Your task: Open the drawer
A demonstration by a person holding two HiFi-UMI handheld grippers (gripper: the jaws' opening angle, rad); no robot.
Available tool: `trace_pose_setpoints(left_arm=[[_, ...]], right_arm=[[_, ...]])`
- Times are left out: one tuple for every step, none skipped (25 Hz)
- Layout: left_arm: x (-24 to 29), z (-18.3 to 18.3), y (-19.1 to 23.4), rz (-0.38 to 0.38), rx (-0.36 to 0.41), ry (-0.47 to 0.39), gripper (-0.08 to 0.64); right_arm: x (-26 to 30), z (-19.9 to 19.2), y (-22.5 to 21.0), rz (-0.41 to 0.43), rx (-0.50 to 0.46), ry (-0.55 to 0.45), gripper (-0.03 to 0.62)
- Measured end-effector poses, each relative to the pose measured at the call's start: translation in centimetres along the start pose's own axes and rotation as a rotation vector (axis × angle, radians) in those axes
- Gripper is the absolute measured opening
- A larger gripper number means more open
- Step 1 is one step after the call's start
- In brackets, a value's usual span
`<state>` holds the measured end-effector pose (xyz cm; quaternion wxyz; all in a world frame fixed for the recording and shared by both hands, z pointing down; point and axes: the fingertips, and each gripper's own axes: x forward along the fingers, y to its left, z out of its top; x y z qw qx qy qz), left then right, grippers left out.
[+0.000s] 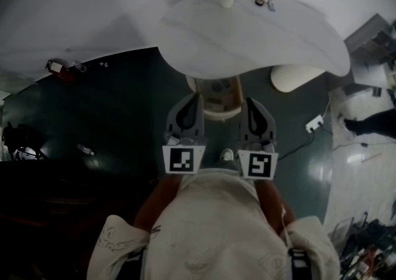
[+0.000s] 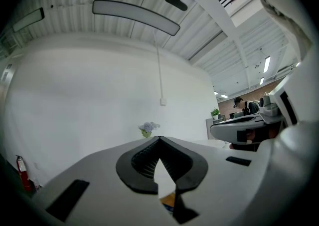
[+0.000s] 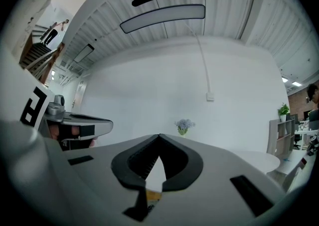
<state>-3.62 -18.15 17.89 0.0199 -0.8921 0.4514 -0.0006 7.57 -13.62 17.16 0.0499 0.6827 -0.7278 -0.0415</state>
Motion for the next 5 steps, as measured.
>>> trace_pose_setpoints(left_arm=[[-0.02, 0.03, 0.00, 0.002, -0.003, -0.001, 0.002], [-0.06, 0.00, -0.03, 0.004, -0.007, -0.002, 0.002], [-0.12, -0.04, -0.07, 0.005, -0.008, -0.003, 0.002], [-0.18, -0.08, -0.10, 0.005, -0.008, -0.004, 0.002], [-0.24, -0.13, -0.13, 0.006, -0.008, -0.004, 0.002]], right_arm=[[0.02, 0.06, -0.03, 0.000, -0.001, -0.005, 0.006], [-0.01, 0.09, -0.05, 0.000, -0.002, -0.010, 0.006], [-0.07, 0.07, -0.07, 0.000, -0.004, -0.014, 0.006], [-0.13, 0.03, -0.09, 0.000, -0.005, -0.016, 0.006], [-0.19, -0.02, -0.10, 0.000, -0.007, -0.018, 0.006]])
